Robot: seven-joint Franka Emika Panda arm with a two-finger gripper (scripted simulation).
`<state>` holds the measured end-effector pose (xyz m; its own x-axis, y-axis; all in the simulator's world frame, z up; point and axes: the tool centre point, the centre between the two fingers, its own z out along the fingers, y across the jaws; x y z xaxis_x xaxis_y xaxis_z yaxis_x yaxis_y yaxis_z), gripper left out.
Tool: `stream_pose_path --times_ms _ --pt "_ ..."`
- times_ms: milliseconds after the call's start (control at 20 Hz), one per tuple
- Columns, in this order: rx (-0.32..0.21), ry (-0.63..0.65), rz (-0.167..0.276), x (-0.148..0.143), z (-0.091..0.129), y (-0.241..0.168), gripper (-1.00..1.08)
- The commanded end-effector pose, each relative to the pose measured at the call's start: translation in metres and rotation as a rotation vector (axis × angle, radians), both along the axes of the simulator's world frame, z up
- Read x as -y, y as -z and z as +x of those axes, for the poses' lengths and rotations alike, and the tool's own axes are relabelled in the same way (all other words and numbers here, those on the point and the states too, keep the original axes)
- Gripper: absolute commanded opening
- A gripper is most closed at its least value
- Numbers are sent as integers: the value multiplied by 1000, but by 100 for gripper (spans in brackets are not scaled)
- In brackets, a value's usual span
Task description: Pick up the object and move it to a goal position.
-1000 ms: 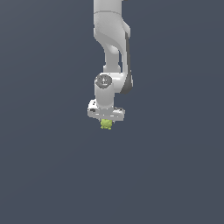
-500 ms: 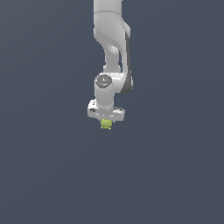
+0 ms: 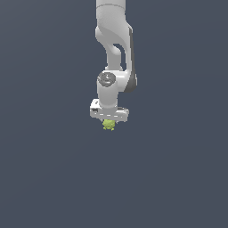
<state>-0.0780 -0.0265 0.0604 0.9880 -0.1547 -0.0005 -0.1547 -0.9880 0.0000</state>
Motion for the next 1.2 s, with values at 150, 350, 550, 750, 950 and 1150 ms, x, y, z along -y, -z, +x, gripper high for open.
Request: stream_pose_path --times_ms 150,350,550,750,950,1150 --pt "1 0 -1 -17 5 -34 -100" --pt "1 0 -1 -33 9 -68 -100" --pt "1 0 -2 -53 15 -108 -100" --pt "1 0 -2 -73 21 -148 -100" --pt "1 0 -3 -92 27 -188 -100" --pt "1 0 -3 -112 34 -228 -100"
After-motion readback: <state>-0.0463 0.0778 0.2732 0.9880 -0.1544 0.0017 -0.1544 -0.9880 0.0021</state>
